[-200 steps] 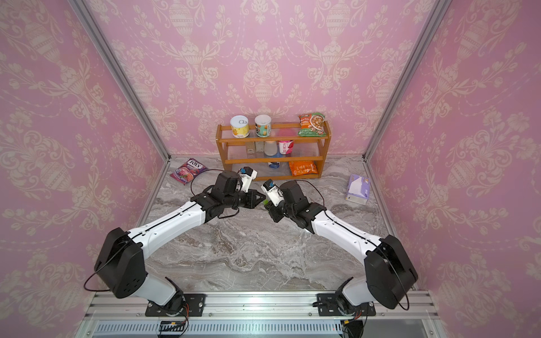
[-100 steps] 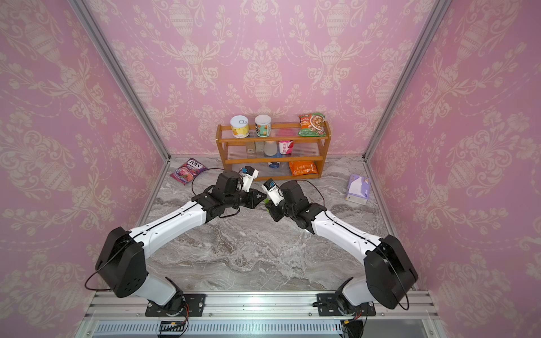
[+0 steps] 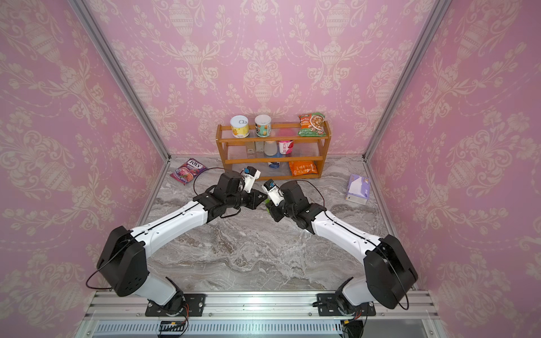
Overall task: Close the usb drive cover
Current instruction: Close the cover of the USB drive.
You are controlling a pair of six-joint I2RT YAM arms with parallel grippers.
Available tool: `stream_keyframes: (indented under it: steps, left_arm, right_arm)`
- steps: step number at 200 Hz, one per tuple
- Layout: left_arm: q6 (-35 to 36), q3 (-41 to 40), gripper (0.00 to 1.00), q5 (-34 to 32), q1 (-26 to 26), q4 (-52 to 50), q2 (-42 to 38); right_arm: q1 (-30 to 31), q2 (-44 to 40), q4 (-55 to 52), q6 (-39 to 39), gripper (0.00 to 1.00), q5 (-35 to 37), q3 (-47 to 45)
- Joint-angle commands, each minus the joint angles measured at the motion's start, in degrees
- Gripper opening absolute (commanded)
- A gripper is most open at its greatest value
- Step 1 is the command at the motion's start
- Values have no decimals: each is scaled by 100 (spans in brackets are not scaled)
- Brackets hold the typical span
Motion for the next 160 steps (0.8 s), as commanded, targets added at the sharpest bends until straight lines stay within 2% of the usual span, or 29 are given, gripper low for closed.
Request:
stream_keyframes:
  steps: [1, 97, 108, 135, 160]
  left_arm:
    - [310, -430, 0, 987, -573, -1594, 290]
    - [671, -553, 0, 1212, -651, -1841, 255]
    - [756, -518, 0, 1128, -654, -1974, 268]
    - [821, -480, 0, 994, -674, -2137, 337]
    - [879, -335, 0, 559, -741, -2443, 443]
  right_arm:
    - [-130, -533, 2514, 99, 0, 152, 390]
    - [-583, -944, 2773, 462, 0, -310, -37]
    - [-673, -968, 2874, 598, 0, -486, -86]
    - [-677, -1034, 2801, 494, 0, -395, -115]
    - [-668, -1081, 2669, 391, 0, -301, -113]
